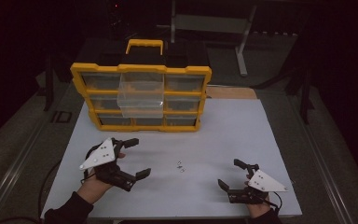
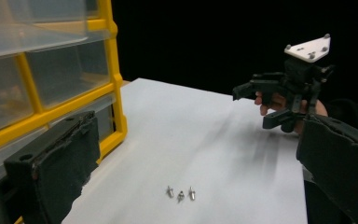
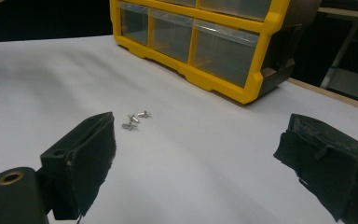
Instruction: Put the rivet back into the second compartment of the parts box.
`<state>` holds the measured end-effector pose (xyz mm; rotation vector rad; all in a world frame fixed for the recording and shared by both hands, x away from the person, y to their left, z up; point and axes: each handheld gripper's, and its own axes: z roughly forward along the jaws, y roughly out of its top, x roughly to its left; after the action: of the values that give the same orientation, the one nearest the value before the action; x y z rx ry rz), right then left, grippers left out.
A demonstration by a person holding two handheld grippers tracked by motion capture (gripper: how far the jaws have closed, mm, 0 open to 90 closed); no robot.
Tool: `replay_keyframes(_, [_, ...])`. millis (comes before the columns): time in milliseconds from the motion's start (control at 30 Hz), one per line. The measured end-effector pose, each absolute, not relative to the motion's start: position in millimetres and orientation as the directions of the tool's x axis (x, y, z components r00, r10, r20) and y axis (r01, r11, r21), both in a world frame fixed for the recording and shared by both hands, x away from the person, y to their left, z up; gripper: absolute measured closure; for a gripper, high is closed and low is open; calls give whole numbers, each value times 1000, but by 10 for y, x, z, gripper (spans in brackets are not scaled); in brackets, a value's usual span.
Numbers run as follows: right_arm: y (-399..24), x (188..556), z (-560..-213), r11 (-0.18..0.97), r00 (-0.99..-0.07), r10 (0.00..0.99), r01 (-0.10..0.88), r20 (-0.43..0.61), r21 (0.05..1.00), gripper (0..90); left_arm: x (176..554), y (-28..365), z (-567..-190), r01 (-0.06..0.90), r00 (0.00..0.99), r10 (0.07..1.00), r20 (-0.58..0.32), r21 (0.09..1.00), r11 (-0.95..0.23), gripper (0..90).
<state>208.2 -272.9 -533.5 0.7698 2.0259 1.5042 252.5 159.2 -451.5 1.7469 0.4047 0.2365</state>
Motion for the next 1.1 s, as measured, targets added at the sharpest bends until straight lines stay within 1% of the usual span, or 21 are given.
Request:
replay_keyframes(133, [-2728,2085,-5339,230,-718,694,148,-55,962,94,2599,1410,-4530,121,930,365,-45,975,-188,0])
replay_keyframes(267, [-2719,2082,-5341,235,-722,690,150,-56,960,94,2704,1238,-4601,134,934,355,-54,969,-205,2])
replay_keyframes(367, [-2717,2080,-5339,237,-725,687,148,-58,960,94,2787,1118,-4687,156,936,344,-69,960,-232,43])
replay_keyframes(500, [-2727,2085,-5341,232,-724,688,150,-53,961,94,2892,980,-4825,202,932,349,-99,941,-273,135])
replay_keyframes(567, [-2729,2087,-5341,231,-724,688,151,-52,961,94,2913,948,-4861,214,932,346,-110,935,-281,145])
replay_keyframes(600, [-2731,2088,-5341,230,-724,688,152,-50,961,94,2948,891,-4927,235,929,349,-119,922,-310,145])
replay_keyframes(633, [-2734,2088,-5340,226,-725,687,154,-46,962,94,2963,868,-4962,248,927,352,-129,916,-316,188])
replay_keyframes(667, [-2736,2089,-5341,227,-726,687,154,-46,962,94,2982,846,-4995,262,922,364,-134,907,-330,208])
replay_keyframes(700, [-2736,2090,-5343,227,-725,687,155,-45,961,94,3004,829,-5028,283,919,365,-153,899,-335,234])
replay_keyframes(767, [-2735,2094,-5347,226,-726,686,159,-42,961,94,3039,801,-5088,302,913,374,-165,889,-345,260])
replay_keyframes(833, [-2731,2092,-5348,229,-728,684,162,-41,960,94,3075,779,-5140,324,908,377,-186,880,-347,308])
replay_keyframes(967, [-2726,2093,-5351,233,-731,682,164,-41,959,94,3151,726,-5236,381,884,414,-217,847,-370,374])
replay_keyframes(1100, [-2725,2097,-5355,234,-733,679,164,-40,958,95,3195,658,-5326,401,881,416,-226,824,-401,431])
